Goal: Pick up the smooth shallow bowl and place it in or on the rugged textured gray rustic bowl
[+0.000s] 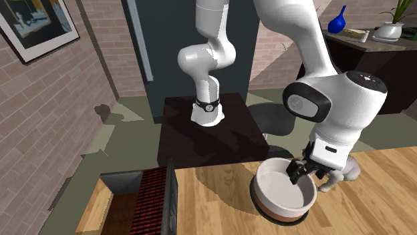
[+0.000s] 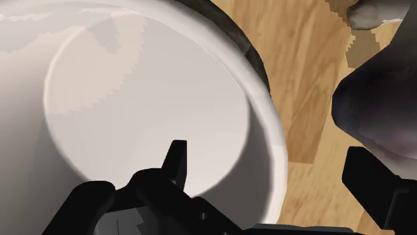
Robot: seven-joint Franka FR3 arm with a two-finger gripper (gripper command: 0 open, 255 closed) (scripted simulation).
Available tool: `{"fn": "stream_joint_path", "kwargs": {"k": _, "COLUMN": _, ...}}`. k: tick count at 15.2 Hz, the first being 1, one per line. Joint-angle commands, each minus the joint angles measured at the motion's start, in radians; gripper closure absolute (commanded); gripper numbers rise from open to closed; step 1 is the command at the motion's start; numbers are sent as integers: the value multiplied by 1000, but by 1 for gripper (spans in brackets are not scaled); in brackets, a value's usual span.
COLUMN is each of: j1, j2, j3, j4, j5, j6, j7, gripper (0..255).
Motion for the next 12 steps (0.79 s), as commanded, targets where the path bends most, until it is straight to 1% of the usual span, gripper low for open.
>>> {"fn": "stream_joint_path", "kwargs": {"k": 1, "j1": -2, "j2": -29, "j3": 6, "j4": 3, "j5": 13, "j6": -32, "j7": -10, "gripper": 0}}
{"fn": "stream_joint_path", "kwargs": {"k": 4, "j1": -9, "j2": -108, "j3": 15, "j4": 15, "j5": 44, "j6": -120, "j7": -32, "gripper": 0}}
{"fn": "stream_joint_path", "kwargs": {"k": 12, "j1": -8, "j2": -108, "j3": 14, "j4": 15, "j5": 44, "j6": -120, "j7": -32, "gripper": 0}}
